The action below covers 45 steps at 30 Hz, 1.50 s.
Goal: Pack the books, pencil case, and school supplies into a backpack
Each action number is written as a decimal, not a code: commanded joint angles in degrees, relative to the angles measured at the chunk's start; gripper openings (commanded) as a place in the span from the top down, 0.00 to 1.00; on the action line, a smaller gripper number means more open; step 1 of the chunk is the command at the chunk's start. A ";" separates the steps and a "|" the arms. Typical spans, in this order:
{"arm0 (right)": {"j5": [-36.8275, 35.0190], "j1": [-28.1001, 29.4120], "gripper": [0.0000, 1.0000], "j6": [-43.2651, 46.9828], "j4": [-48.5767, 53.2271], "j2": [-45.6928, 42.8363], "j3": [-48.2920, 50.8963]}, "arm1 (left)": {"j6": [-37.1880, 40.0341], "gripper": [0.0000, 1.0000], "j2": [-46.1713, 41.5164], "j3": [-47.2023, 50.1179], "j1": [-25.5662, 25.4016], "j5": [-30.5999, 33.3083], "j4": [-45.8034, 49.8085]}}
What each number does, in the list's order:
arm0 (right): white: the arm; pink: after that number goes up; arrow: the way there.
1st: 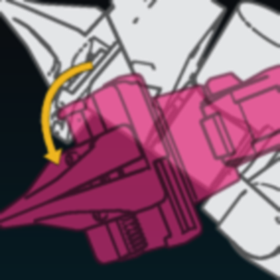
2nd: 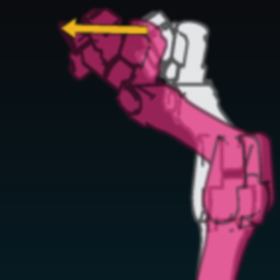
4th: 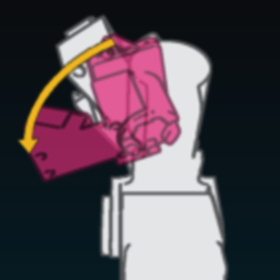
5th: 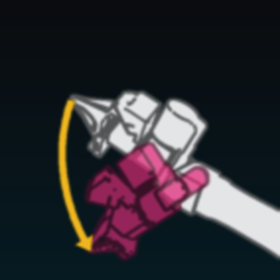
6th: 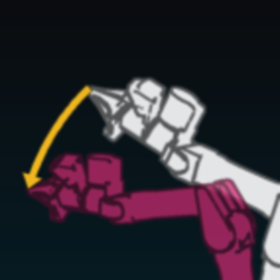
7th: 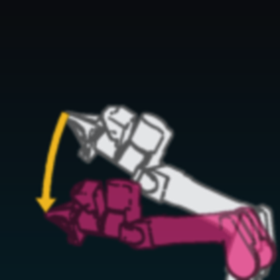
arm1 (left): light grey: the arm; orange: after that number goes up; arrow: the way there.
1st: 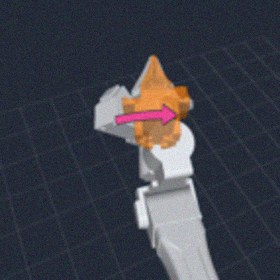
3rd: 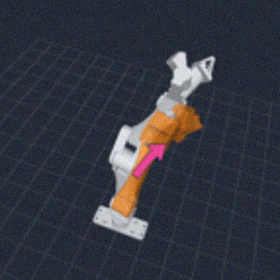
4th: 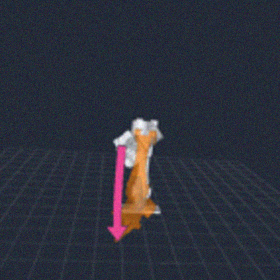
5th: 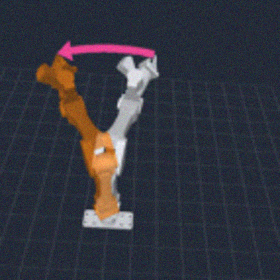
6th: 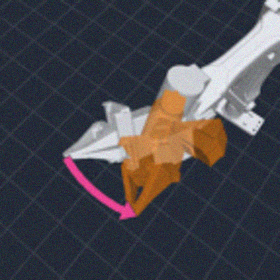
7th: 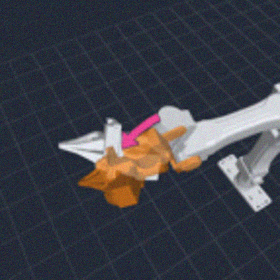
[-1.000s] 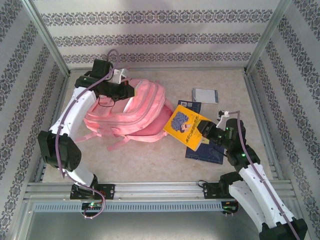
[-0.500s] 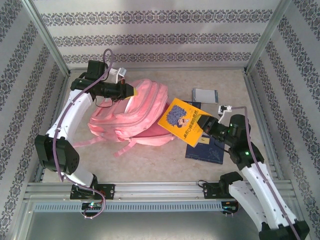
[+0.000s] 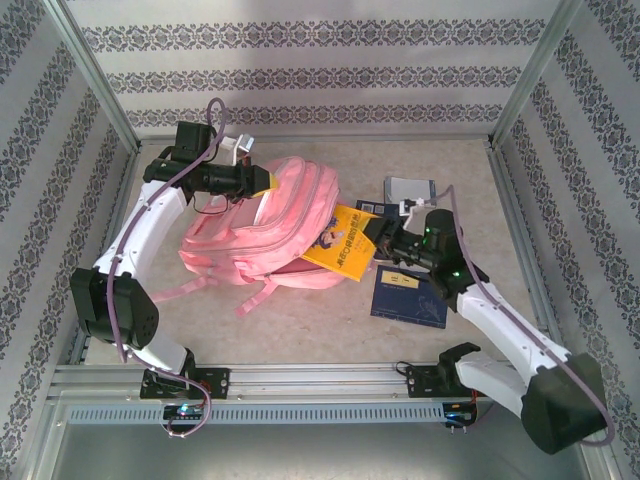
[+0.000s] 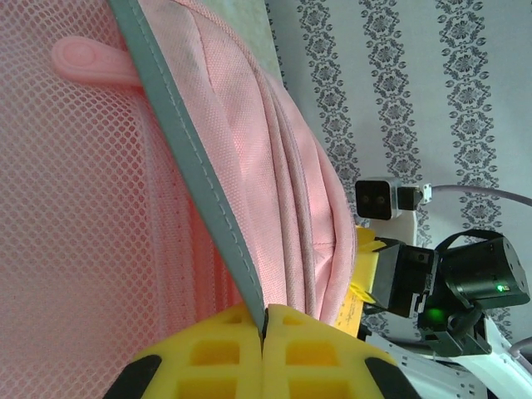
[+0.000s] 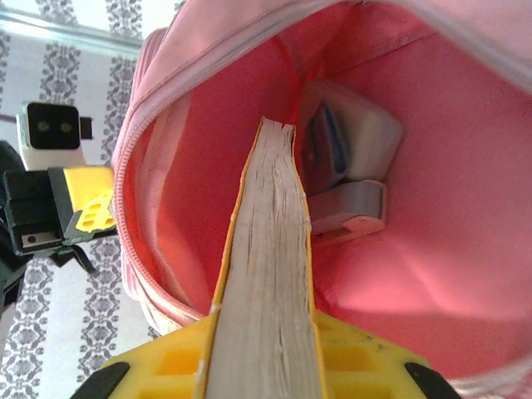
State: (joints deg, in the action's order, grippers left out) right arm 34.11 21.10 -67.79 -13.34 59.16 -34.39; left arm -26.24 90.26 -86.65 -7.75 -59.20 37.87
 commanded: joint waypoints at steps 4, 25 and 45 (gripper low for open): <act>-2.02 6.06 1.00 2.85 -11.01 9.24 -7.90 | -2.48 1.00 -3.77 -1.03 0.54 -6.95 -8.14; -25.75 24.44 0.85 20.42 -12.55 46.40 -34.90 | -7.84 1.00 -4.46 0.57 0.54 -8.90 -14.74; -23.04 20.81 0.05 29.28 -14.43 37.24 -28.62 | -6.96 1.00 -4.47 2.15 3.86 -4.85 -12.91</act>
State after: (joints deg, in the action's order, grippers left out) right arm 7.40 42.72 -42.33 -23.33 102.08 -65.10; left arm -33.08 88.47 -84.23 -4.01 -59.81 30.74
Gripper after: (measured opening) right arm 0.952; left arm 0.057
